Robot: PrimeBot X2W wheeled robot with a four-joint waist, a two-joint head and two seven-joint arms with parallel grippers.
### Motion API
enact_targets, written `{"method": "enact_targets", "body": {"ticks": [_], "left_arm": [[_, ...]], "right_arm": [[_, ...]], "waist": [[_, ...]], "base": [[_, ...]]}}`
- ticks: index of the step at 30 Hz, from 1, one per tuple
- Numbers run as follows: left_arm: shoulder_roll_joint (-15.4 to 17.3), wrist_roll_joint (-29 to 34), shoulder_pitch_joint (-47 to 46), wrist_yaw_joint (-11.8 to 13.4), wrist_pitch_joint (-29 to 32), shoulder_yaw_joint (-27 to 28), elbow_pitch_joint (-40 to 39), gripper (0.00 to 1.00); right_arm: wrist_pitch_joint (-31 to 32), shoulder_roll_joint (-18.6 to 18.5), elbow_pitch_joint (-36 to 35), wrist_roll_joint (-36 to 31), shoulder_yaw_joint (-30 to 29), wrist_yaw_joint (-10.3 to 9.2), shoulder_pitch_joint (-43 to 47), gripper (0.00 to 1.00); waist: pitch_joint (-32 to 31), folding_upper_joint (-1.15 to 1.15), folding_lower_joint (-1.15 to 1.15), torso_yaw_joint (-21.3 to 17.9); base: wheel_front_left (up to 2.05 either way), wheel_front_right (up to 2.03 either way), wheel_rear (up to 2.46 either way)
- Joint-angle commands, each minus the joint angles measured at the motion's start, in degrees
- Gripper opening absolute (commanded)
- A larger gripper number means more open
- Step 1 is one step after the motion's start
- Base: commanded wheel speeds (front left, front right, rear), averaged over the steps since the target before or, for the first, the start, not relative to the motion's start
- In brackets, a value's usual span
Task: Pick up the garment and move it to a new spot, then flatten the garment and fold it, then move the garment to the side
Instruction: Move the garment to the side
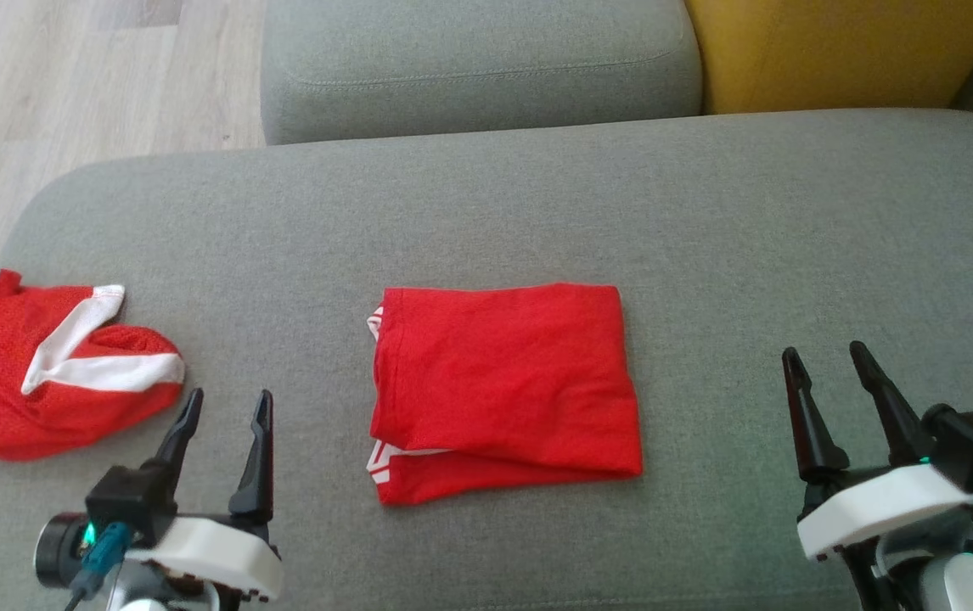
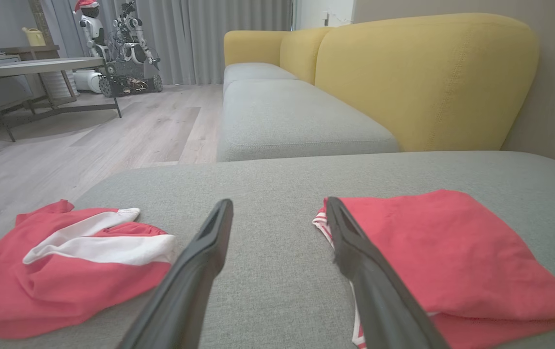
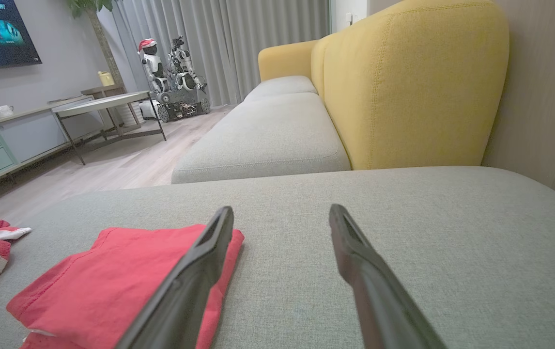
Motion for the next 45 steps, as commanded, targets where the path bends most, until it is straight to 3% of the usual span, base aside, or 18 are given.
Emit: {"method": "enact_targets", "body": {"ticks": [1,27,40,45], "left_arm": [[0.9,-0.4,-2.0,0.3,-0.2,2.2,-2.3,1.00],[1.8,-0.7,-3.7,1.5,-0.3,1.3,-3.3,1.00],[0.3,-0.5,-11.9,0.1,-2.8,-1.2,-1.3,1.00],[-0.4,-0.5,-13.8,-0.2,-3.6,-1.7,0.3,1.00]], "right_arm": [[0.0,-0.1,-2.4,-0.2,1.2,-0.04,-1.0,1.00],[1.2,-0.9,-0.3,0.1,2.1,-0.04,-3.1,1.00],[4.6,-1.9,16.8,2.3,11.3,-0.04,-16.2,1.00],[7.7,-1.8,23.2,2.5,12.0,-0.04,-19.4,1.00]], "waist": [[0.0,0.00,0.00,0.0],[2.3,0.00,0.00,1.6],[11.9,0.00,0.00,7.5],[13.6,0.00,0.00,8.6]], "base": [[0.00,0.00,0.00],[0.00,0.00,0.00],[0.00,0.00,0.00],[0.00,0.00,0.00]]}}
